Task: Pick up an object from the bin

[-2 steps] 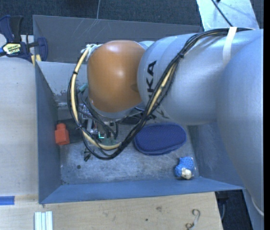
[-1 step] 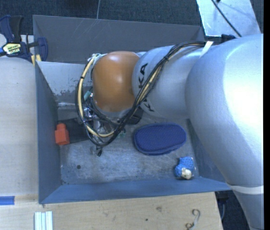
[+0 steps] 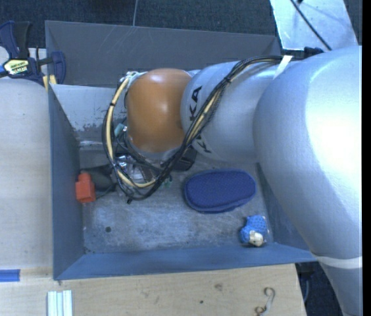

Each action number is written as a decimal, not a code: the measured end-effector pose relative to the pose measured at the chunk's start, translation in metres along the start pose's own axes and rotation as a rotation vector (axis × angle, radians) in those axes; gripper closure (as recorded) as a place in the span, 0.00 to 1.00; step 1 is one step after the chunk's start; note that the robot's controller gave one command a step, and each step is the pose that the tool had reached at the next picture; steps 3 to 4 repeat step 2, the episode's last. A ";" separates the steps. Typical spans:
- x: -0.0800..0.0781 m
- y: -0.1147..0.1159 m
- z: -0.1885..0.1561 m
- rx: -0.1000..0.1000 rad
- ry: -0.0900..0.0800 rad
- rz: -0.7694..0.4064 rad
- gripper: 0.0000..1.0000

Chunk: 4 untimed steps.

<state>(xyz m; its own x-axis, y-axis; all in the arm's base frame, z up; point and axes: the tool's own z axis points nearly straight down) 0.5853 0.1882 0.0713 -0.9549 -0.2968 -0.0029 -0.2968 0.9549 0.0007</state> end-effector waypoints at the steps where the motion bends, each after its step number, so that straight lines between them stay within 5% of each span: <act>1: -0.005 0.003 -0.126 0.001 -0.010 -0.042 1.00; 2: 0.020 -0.082 -0.178 0.005 -0.005 -0.277 1.00; 4: 0.020 -0.082 -0.178 0.005 -0.005 -0.277 1.00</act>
Offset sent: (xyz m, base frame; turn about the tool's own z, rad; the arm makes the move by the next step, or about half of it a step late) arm 0.0004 0.0032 0.1204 -0.0436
